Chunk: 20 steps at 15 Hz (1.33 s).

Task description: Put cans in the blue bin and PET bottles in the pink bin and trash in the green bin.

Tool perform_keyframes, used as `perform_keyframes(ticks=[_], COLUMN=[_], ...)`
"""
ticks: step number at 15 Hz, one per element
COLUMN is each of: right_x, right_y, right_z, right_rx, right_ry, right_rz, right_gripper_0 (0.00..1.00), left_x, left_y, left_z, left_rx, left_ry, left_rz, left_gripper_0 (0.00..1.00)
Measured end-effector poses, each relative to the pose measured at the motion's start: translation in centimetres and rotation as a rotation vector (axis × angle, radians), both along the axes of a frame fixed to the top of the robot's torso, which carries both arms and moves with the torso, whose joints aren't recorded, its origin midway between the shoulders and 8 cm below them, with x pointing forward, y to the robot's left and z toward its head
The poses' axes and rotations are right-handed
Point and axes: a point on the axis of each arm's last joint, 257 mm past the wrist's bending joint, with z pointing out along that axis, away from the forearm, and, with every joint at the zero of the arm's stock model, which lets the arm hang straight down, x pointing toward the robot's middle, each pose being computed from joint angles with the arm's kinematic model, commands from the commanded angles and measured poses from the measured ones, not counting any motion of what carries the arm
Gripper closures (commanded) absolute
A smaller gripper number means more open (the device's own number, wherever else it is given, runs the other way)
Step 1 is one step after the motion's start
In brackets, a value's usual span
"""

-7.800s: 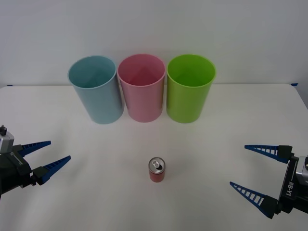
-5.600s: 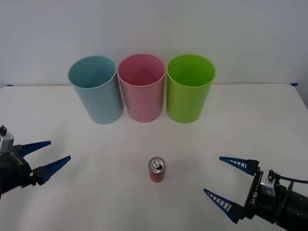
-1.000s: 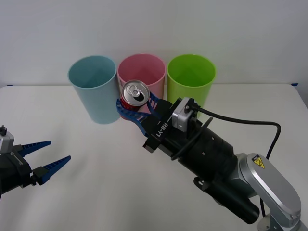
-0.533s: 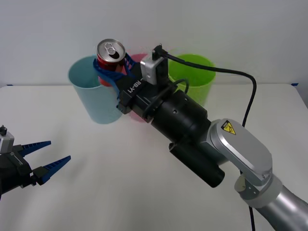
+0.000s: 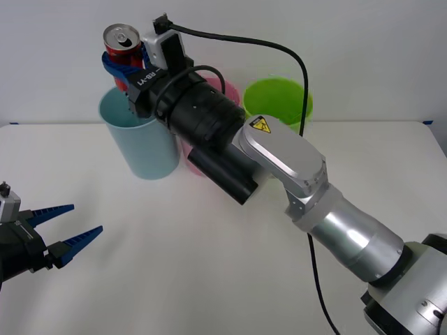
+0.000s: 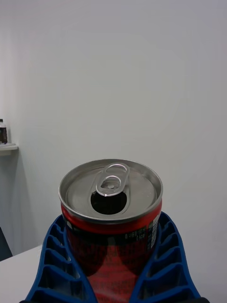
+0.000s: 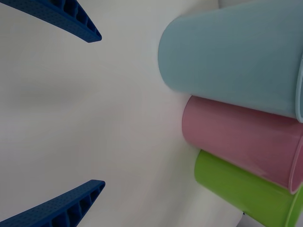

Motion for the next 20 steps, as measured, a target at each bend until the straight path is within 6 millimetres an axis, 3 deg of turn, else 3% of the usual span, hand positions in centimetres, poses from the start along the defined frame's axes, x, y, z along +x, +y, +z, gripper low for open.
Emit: perform_keyframes(ticks=[6,9,15,20], right_x=[5.4,7.1,7.6,7.8], right_y=[3.9,4.2,5.2,5.2], right_z=[-0.8,-2.5,-6.4,-6.6], right_rx=[-0.098,-0.154,-0.215,-0.218], right_ry=[0.051,0.073,0.144,0.152], right_rz=[-0.07,-0.106,-0.137,-0.156], right_gripper_0=[1.0,1.0,1.0,1.0], left_x=[0.0,0.0,0.0,0.0], left_y=[0.0,0.0,0.0,0.0], left_z=[0.0,0.0,0.0,0.0], left_rx=[0.0,0.0,0.0,0.0], left_ry=[0.0,0.0,0.0,0.0], left_rz=[0.0,0.0,0.0,0.0], left_gripper_0=[0.0,0.0,0.0,0.0])
